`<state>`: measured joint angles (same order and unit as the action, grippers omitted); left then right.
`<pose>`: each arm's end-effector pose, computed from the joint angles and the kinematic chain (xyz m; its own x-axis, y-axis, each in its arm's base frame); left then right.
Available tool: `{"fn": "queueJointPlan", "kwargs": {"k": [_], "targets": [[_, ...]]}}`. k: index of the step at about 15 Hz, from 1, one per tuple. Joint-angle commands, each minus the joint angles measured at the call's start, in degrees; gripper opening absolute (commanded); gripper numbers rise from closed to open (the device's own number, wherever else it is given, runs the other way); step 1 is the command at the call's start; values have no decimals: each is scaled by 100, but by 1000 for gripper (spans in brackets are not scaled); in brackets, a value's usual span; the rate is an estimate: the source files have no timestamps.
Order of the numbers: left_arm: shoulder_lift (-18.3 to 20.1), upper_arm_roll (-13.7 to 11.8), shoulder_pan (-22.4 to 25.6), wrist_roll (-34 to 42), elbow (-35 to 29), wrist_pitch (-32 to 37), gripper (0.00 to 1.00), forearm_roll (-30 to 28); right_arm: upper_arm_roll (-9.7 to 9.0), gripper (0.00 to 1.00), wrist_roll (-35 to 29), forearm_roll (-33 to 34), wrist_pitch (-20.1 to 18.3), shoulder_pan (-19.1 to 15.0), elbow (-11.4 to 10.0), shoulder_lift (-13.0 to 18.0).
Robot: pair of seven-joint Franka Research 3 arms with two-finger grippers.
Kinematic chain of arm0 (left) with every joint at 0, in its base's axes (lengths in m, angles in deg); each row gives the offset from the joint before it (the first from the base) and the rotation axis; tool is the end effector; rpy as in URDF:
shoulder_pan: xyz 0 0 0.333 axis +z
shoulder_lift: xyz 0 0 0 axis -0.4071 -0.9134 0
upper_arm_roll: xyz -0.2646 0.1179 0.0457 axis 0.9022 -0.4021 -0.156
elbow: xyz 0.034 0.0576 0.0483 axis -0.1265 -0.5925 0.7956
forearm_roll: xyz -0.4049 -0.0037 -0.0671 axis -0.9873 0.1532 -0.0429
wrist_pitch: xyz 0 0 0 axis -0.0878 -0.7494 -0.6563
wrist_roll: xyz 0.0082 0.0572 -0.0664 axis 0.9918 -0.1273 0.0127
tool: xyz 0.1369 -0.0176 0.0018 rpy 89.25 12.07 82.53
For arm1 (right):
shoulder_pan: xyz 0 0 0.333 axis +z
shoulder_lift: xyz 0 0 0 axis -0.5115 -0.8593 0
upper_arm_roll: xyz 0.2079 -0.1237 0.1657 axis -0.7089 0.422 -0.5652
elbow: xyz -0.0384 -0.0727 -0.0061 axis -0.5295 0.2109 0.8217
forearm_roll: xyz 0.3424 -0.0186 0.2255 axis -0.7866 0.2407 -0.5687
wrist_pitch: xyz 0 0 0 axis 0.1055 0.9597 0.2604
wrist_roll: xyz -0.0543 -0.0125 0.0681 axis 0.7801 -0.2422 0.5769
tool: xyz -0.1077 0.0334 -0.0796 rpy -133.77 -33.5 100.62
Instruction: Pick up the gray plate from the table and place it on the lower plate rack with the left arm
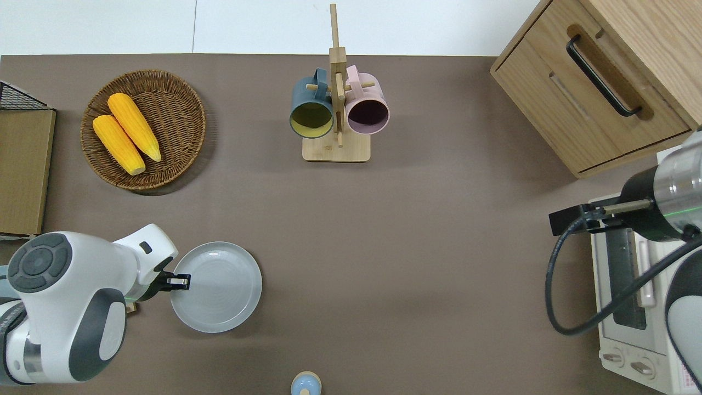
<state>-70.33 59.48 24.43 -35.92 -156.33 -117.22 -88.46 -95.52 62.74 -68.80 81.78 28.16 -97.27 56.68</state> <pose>0.4663 -0.0463 0.3143 0.9883 -0.0871 -0.1249 -0.0858 -0.9962 0.0157 0.5434 0.0777 0.6024 0.9946 0.0816 -0.0641 0.0823 -0.9966 0.0084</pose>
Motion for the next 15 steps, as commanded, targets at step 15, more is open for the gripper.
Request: {"fn": "queueJointPlan", "kwargs": {"k": [15], "targets": [[539,-99,21,-502,2036,3047,0,1177,-32,987,8,-59,-75,-56,35,14]]}}
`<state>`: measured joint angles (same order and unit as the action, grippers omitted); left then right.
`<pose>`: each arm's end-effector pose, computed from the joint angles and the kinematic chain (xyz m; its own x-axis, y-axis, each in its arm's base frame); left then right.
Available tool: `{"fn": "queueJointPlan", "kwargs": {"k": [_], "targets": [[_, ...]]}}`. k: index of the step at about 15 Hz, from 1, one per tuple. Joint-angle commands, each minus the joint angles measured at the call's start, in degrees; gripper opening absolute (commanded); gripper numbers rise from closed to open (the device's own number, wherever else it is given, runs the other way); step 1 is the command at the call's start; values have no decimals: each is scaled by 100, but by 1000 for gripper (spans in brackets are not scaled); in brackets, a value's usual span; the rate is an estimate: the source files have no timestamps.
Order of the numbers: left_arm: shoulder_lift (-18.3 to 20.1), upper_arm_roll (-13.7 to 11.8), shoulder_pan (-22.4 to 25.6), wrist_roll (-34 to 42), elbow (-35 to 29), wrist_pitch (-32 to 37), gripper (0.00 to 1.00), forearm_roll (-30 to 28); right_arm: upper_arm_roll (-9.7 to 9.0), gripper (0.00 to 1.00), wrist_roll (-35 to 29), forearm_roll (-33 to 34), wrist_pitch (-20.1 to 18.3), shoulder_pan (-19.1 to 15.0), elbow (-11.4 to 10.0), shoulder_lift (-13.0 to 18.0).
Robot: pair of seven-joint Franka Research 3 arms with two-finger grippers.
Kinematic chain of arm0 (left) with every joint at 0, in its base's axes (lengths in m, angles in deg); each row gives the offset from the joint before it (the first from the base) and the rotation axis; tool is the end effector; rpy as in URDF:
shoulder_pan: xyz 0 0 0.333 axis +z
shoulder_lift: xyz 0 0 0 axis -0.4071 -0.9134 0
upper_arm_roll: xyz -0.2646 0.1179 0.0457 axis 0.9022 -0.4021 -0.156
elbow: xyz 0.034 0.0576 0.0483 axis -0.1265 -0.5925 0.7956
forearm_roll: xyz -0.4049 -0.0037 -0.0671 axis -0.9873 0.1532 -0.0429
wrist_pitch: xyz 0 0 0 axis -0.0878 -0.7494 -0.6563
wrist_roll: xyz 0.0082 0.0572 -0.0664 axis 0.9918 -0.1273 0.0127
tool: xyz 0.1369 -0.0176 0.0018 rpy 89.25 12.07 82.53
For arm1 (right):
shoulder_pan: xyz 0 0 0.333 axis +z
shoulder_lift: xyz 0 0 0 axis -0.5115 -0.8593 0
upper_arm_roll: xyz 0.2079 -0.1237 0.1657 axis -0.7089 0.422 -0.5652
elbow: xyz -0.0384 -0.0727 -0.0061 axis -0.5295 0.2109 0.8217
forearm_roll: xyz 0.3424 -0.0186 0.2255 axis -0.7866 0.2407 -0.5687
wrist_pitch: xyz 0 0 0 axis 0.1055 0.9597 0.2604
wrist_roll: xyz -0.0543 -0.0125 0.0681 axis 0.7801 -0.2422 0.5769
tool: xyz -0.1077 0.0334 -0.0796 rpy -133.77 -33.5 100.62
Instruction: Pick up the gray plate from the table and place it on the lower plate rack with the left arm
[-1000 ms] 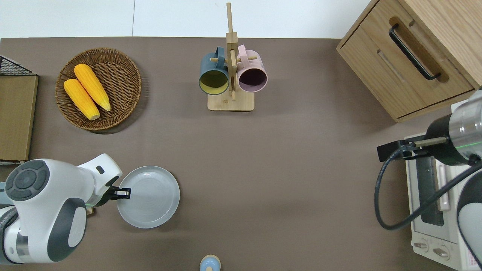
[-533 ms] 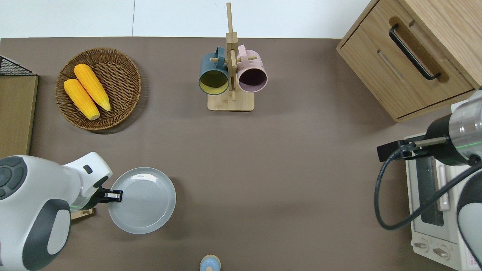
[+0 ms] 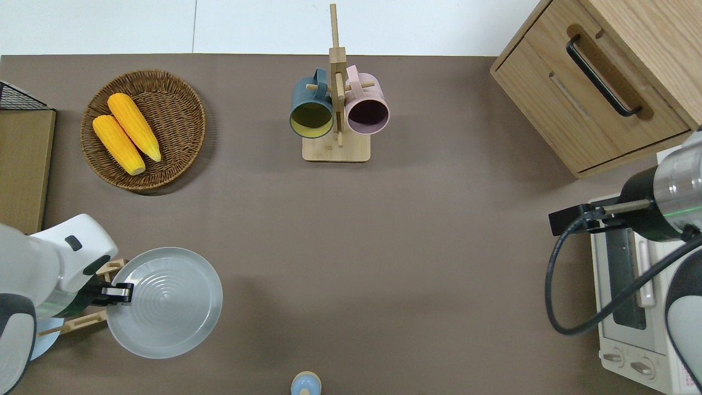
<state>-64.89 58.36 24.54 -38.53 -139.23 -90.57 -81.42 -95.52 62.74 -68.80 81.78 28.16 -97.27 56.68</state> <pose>0.4668 -0.0248 0.4673 0.9803 -0.0401 -0.1932 -0.0619 -0.9922 -0.1082 0.5434 0.0777 0.6024 0.9946 0.0816 -0.0641 0.0823 -0.9966 0.0084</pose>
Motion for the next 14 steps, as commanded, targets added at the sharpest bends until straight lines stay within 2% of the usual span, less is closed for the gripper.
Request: {"fn": "queueJointPlan", "kwargs": {"k": [1,6,9,14], "targets": [[-6,13,10,-311,388,461,0,684,-32,987,8,-59,-75,-56,35,14],[-6,-5,27,-417,520,734,0,1678,-32,990,8,-59,-75,-56,35,14],[-14,-40,27,-452,512,840,0,2021,-32,987,8,-59,-75,-56,35,14],[-111,-23,1,-1128,503,1042,0,2794,-32,987,8,-59,-75,-56,35,14]]}}
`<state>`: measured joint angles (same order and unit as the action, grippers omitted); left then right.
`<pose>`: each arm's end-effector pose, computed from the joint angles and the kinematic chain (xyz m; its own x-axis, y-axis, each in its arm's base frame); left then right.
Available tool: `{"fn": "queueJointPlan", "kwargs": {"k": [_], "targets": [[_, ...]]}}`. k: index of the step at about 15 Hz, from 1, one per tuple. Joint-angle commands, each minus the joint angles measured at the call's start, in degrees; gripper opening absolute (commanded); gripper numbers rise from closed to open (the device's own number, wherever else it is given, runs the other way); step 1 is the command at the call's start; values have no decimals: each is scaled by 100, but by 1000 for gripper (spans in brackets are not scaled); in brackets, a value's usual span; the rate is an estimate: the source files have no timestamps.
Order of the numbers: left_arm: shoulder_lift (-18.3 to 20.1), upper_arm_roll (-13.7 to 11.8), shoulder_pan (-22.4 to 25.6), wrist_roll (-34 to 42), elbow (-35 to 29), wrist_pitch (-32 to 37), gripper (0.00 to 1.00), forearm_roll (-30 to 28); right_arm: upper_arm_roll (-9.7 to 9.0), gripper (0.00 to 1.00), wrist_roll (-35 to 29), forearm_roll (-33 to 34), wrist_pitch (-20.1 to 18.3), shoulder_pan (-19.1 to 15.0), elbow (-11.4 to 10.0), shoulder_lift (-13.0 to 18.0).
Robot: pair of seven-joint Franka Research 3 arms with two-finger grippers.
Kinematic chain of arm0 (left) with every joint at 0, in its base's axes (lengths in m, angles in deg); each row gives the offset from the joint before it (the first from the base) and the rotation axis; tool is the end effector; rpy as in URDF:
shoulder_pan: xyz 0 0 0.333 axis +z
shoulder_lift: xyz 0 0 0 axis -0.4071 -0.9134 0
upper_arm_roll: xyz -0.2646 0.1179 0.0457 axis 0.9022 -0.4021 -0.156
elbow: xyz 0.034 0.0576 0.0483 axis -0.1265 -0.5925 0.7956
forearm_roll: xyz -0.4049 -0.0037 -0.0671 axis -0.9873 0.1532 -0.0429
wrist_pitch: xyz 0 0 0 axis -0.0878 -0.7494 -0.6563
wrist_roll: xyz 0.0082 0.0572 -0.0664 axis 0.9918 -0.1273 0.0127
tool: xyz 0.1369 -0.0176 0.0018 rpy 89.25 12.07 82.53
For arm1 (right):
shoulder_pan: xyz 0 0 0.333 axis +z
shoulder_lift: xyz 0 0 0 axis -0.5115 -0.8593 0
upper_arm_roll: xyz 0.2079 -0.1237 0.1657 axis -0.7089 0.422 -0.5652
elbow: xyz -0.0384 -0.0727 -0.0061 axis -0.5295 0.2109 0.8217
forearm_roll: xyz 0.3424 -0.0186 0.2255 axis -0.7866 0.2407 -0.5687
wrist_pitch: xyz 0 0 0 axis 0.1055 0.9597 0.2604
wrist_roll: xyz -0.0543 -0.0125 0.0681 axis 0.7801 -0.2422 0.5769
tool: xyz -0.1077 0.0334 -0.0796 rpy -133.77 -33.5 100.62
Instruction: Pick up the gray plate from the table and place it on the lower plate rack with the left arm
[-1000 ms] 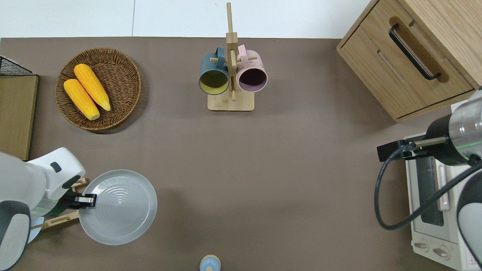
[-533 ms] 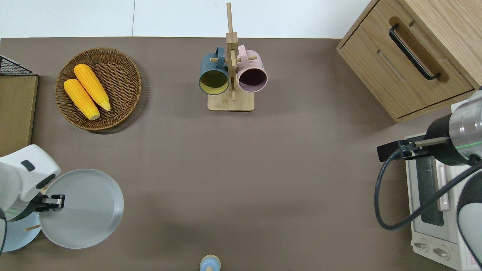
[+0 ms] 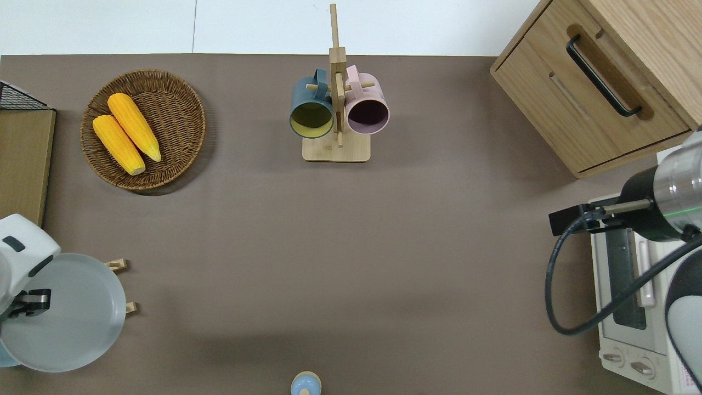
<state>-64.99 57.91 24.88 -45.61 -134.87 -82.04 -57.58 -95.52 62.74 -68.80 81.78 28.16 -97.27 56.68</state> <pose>0.4625 0.0401 0.5122 0.9755 0.1284 -0.1785 0.0167 -0.8528 -0.5220 0.5434 0.0777 0.6024 0.9946 0.0816 -0.0641 0.0823 -0.9966 0.0084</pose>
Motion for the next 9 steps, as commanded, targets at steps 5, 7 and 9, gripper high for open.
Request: {"fn": "queueJointPlan", "kwargs": {"k": [5,7,9], "targets": [[-398,49,-94,-1501,-13,233,0,930,-32,987,8,-59,-75,-56,35,14],[-530,102,-112,-1783,-21,269,0,1079,-32,990,8,-59,-75,-56,35,14],[-575,102,-130,-1994,-126,251,0,1150,-32,987,8,-59,-75,-56,35,14]]}}
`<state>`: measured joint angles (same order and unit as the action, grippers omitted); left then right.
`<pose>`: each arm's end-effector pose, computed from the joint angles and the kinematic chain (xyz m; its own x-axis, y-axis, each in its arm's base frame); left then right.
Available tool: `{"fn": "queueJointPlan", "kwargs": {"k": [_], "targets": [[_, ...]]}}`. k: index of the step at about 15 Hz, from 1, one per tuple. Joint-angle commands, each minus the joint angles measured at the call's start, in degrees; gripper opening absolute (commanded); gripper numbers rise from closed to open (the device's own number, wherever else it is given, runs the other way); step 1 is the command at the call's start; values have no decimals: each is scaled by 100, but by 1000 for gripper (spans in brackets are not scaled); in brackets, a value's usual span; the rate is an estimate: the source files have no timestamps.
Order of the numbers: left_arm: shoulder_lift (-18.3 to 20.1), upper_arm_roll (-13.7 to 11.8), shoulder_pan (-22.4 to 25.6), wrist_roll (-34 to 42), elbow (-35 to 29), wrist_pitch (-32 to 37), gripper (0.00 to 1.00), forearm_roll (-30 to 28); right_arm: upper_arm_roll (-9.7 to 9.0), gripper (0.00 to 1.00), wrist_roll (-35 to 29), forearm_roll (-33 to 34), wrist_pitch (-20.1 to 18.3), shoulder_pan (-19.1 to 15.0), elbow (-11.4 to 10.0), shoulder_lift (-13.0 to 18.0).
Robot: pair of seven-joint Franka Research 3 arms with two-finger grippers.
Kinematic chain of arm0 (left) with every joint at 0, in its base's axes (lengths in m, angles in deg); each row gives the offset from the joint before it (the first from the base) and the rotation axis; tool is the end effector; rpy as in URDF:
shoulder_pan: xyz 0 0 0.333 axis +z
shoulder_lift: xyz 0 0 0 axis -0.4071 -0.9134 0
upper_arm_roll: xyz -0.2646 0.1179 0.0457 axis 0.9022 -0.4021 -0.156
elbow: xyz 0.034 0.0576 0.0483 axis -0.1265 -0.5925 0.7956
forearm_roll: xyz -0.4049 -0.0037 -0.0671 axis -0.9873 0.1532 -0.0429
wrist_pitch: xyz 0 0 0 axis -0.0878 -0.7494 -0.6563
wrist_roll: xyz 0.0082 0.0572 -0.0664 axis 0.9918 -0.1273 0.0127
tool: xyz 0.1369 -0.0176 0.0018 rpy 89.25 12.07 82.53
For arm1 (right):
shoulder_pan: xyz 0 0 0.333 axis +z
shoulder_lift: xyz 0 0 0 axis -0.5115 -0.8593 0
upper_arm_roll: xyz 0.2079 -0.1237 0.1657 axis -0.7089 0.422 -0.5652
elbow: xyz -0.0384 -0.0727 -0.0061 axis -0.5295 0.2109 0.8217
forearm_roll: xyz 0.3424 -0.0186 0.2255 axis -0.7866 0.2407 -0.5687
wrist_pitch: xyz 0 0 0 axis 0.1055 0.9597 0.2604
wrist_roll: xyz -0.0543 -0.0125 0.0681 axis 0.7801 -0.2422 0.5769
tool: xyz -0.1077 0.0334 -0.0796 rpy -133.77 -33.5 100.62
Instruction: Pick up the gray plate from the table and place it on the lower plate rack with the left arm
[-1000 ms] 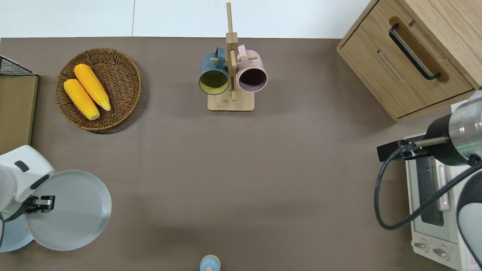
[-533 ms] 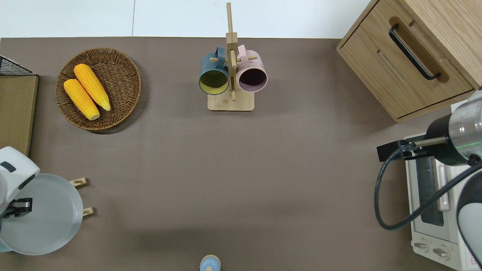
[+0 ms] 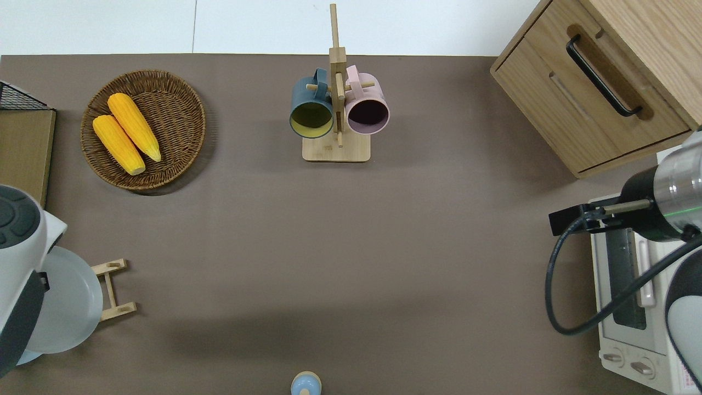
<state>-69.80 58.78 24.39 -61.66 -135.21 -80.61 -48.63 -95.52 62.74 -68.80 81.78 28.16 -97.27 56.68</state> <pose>0.4767 0.0488 0.4820 0.9430 0.3260 -0.0666 0.1912 -0.6946 -0.6935 0.5434 0.0777 0.6024 0.9946 0.0816 -0.0641 0.0823 -0.9966 0.0084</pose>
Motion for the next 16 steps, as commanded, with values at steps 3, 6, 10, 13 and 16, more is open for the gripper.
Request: {"fn": "queueJointPlan", "kwargs": {"k": [3,6,10,13,16], "targets": [[-182,173,-89,-864,-250,108,0,404,-32,990,8,-59,-75,-56,35,14],[-183,348,-89,-1259,-514,90,0,650,-32,987,8,-59,-75,-56,35,14],[-279,384,-133,-1533,-558,55,0,755,-32,987,8,-59,-75,-56,35,14],[-306,384,-107,-1533,-567,29,0,852,-32,987,8,-59,-75,-56,35,14],[-385,384,-98,-1690,-698,-85,0,1011,-32,987,8,-59,-75,-56,35,14]]}}
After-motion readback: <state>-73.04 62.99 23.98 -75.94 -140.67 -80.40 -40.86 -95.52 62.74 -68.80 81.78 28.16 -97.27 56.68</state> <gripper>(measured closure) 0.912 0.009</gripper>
